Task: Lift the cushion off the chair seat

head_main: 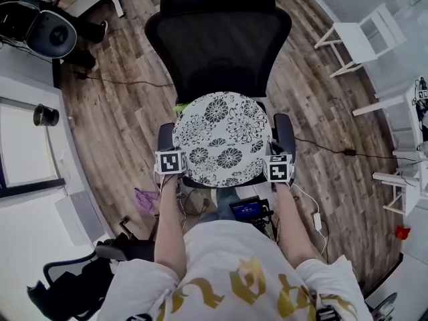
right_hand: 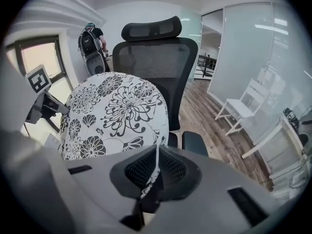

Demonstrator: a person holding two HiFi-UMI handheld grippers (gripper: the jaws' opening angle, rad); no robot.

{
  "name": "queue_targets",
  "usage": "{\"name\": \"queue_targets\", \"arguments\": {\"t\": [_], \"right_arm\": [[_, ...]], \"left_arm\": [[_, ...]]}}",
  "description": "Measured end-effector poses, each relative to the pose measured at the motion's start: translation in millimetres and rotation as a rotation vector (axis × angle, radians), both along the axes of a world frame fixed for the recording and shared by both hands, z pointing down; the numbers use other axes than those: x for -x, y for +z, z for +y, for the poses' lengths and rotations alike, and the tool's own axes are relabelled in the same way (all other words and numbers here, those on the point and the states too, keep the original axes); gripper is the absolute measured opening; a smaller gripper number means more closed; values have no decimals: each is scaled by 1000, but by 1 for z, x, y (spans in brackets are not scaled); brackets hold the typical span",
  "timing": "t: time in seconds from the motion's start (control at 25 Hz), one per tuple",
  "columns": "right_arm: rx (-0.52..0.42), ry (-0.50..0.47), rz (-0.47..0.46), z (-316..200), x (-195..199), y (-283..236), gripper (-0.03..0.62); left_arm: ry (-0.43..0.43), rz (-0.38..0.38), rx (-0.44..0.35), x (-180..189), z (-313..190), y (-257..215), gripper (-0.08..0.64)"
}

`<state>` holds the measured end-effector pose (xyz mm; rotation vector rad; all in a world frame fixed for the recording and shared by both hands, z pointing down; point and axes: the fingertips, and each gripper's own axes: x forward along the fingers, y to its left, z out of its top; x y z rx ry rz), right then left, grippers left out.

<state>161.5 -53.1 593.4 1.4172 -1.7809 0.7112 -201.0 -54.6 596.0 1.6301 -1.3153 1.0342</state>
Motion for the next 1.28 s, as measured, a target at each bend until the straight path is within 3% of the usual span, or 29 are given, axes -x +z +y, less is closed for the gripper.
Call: {"name": "queue_targets", "arguments": {"t": [0.24, 1.28], "right_arm": [[-72, 17, -61, 2, 4, -29, 18], [-219, 50, -79, 23, 6, -98, 18]], "left_arm": [[9, 14, -44, -4, -1, -19, 25], [-10, 80, -165, -3, 18, -71, 25]]}}
